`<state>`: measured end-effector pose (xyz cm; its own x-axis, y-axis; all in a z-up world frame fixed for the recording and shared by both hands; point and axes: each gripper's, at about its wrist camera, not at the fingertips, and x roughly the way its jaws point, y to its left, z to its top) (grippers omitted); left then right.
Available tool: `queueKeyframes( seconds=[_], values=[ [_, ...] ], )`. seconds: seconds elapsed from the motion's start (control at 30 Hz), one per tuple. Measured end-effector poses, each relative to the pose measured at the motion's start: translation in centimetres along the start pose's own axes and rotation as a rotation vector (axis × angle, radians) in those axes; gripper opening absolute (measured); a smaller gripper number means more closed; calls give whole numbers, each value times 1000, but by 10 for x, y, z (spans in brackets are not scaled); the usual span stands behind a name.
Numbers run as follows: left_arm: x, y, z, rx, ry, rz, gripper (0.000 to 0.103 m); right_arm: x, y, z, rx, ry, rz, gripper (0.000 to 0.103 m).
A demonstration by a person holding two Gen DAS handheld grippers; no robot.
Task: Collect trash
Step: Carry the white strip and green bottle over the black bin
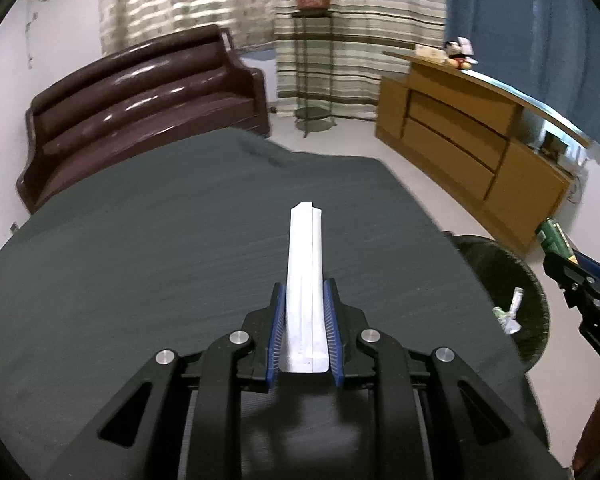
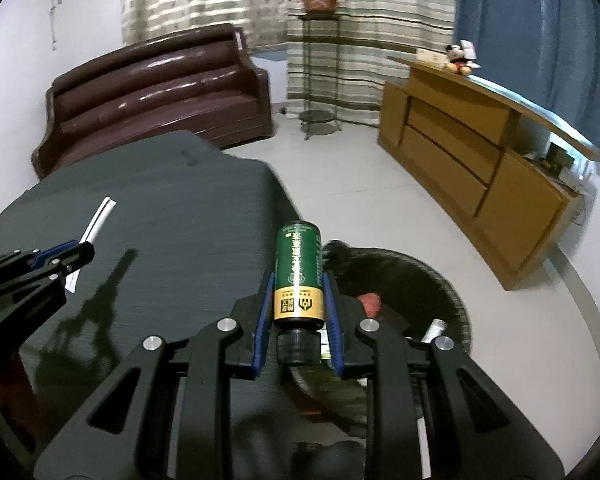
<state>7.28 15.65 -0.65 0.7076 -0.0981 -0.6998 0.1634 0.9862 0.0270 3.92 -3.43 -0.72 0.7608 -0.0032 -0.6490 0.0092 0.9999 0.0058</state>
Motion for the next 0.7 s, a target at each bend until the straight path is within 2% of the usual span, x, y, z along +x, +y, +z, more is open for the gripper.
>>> queueKeyframes(
  seconds=[0.37,0.7],
  values=[
    [4,-75,12,95,-37,-82,21,-5,-58,-5,77,-24,-66,23],
    [12,-130,16,144,-42,-122,21,-2,-88,-7,119,-30,-93,23]
  ],
)
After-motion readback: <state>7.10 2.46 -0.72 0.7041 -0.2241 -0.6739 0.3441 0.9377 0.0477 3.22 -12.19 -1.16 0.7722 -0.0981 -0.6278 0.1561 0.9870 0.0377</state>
